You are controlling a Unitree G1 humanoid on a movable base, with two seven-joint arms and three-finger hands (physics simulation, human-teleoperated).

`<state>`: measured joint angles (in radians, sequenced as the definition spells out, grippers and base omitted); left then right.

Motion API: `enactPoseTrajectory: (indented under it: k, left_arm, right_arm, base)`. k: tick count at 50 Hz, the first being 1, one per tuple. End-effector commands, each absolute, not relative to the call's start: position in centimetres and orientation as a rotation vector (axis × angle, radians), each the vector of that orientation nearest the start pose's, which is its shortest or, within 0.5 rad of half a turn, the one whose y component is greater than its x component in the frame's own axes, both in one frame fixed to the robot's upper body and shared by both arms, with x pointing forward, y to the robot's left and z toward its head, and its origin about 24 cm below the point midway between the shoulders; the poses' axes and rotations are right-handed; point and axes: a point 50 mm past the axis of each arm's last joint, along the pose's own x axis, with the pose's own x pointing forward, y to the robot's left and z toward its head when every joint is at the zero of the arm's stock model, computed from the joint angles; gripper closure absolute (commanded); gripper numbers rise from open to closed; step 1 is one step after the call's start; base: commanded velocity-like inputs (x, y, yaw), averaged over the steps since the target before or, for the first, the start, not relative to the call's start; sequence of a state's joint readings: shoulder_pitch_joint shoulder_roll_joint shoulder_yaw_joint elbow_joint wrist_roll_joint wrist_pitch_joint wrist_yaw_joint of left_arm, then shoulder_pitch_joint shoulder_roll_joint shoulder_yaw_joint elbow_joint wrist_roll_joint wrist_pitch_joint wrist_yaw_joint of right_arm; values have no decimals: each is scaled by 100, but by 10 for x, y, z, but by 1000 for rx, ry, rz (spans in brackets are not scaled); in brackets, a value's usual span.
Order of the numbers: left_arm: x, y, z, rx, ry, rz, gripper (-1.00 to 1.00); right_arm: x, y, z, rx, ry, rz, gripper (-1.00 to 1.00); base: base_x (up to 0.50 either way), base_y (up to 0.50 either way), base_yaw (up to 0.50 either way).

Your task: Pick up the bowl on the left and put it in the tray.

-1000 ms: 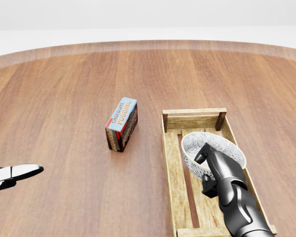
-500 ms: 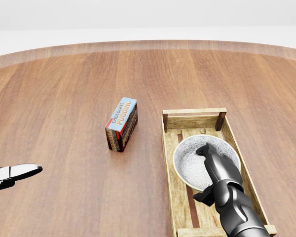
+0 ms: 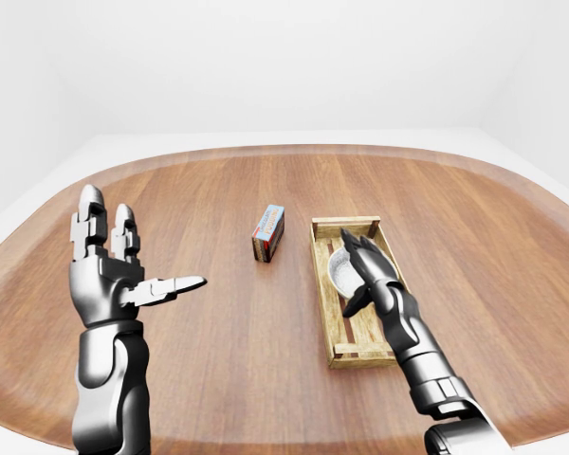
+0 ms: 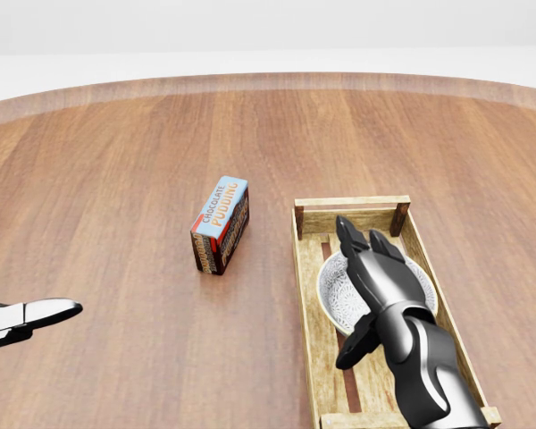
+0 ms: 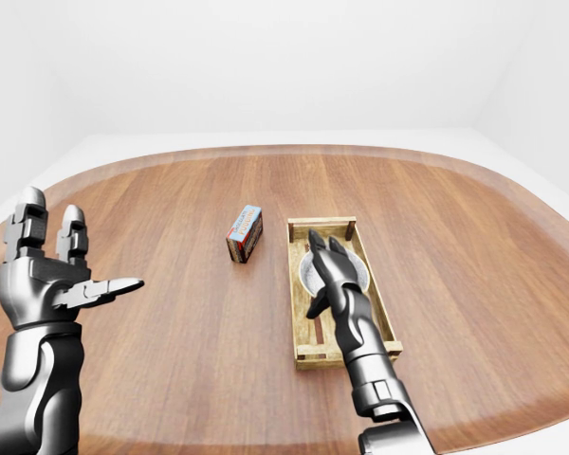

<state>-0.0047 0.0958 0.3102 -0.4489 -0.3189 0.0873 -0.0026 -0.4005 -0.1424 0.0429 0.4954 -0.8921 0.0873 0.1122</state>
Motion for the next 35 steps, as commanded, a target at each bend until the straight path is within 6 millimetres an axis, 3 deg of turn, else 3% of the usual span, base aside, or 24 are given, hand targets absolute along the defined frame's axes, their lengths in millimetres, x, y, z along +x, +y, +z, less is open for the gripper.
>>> enactPoseTrajectory:
  k: [1, 14, 21, 35]
  left_arm:
    - [228, 226, 145, -156, -414, 194, -100]
    - [228, 227, 145, -159, -417, 196, -100]
    - [228, 227, 146, -161, -422, 197, -100]
    - [227, 228, 147, -160, -427, 197, -100]
  right_arm:
    - [311, -138, 81, -1227, 41, 244, -100]
    - [287, -113, 122, -1490, 22, 242, -100]
    - [276, -105, 140, -1531, 32, 210, -100]
    - [241, -104, 206, -1567, -134, -149, -100]
  base:
    - [0, 0, 0]
    - [0, 0, 0]
    - [0, 0, 0]
    - [0, 0, 0]
